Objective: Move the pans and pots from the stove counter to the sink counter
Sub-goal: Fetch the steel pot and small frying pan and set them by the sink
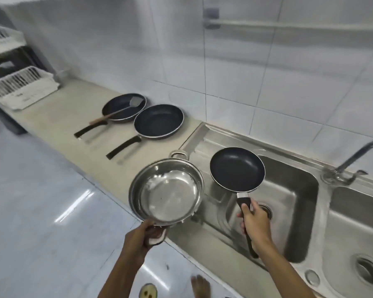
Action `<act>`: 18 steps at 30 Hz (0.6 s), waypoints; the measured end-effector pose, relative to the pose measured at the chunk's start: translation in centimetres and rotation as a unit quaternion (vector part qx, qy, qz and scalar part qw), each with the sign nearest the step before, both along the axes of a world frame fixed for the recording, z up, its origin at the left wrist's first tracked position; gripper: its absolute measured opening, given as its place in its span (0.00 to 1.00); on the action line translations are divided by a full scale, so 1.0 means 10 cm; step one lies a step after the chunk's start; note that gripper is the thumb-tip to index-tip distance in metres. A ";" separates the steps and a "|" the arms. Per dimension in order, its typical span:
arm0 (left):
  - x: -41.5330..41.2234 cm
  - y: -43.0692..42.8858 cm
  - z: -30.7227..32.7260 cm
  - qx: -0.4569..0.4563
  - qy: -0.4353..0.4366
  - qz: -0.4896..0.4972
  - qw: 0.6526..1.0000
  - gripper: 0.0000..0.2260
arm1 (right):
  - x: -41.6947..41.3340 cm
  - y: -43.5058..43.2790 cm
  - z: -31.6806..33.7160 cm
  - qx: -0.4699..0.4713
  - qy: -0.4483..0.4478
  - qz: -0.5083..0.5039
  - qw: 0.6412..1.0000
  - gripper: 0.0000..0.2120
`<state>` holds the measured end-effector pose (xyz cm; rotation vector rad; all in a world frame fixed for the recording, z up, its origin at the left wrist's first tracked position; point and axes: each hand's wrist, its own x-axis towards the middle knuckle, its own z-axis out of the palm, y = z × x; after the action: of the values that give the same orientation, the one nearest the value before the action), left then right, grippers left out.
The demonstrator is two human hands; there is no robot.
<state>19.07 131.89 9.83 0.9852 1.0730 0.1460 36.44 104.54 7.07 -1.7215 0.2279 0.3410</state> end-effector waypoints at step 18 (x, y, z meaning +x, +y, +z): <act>1.70 2.08 -0.41 -0.027 0.015 -0.253 0.967 0.11 | 1.16 1.58 -0.36 -0.034 0.071 -0.181 0.980 0.20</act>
<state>36.07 152.67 5.70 1.1840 0.8179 -0.3138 48.00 120.35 3.48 -1.6830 0.6547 0.1871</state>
